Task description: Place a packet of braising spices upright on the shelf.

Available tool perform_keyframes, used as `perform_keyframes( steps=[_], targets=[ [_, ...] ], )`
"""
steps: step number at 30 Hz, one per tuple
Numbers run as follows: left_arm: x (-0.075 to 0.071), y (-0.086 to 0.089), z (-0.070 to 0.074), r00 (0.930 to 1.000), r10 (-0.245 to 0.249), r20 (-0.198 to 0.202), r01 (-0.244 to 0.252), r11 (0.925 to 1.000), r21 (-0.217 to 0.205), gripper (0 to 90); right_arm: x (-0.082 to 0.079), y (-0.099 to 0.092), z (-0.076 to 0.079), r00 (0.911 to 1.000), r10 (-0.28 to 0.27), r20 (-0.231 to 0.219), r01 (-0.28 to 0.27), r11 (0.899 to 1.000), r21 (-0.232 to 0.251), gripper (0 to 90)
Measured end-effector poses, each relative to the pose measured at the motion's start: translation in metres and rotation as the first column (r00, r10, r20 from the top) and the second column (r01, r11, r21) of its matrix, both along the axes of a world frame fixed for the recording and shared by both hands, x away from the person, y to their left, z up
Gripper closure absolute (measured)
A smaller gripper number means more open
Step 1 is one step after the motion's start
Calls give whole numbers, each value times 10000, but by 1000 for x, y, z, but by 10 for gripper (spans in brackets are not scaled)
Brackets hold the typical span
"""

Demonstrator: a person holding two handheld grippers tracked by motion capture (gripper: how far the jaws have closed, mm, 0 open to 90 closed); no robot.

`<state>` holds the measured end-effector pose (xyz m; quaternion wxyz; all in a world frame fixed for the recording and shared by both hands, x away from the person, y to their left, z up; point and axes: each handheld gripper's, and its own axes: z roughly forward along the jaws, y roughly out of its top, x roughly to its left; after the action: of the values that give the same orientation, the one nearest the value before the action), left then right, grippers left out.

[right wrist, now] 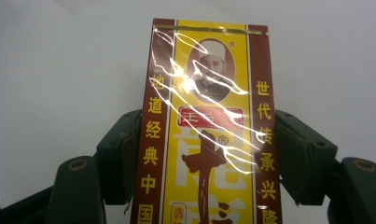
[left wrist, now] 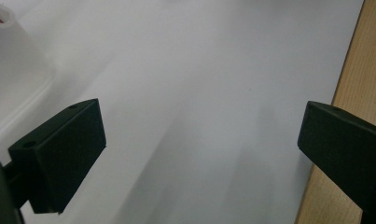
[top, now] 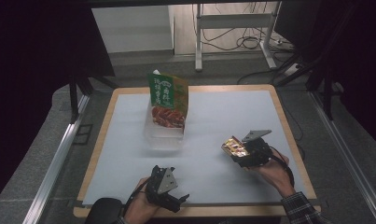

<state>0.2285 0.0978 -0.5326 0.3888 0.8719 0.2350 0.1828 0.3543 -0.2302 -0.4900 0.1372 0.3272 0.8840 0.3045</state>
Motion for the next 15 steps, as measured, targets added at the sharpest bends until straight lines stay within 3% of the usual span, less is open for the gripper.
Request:
perform_keyframes(
  steps=[7,11,15],
  targets=[
    [0,0,0,10000,7,7,-7,10000,4,7,1,4,-10,9992,189,-344,-197,9995,-237,312],
    [1,0,0,10000,60,-4,-60,10000,44,7,4,6,-18,9960,286,-851,-319,9988,-368,301],
    [1,0,0,10000,51,-24,-51,10000,39,7,6,7,-17,9934,340,-1094,-377,9988,-319,230]
  ],
)
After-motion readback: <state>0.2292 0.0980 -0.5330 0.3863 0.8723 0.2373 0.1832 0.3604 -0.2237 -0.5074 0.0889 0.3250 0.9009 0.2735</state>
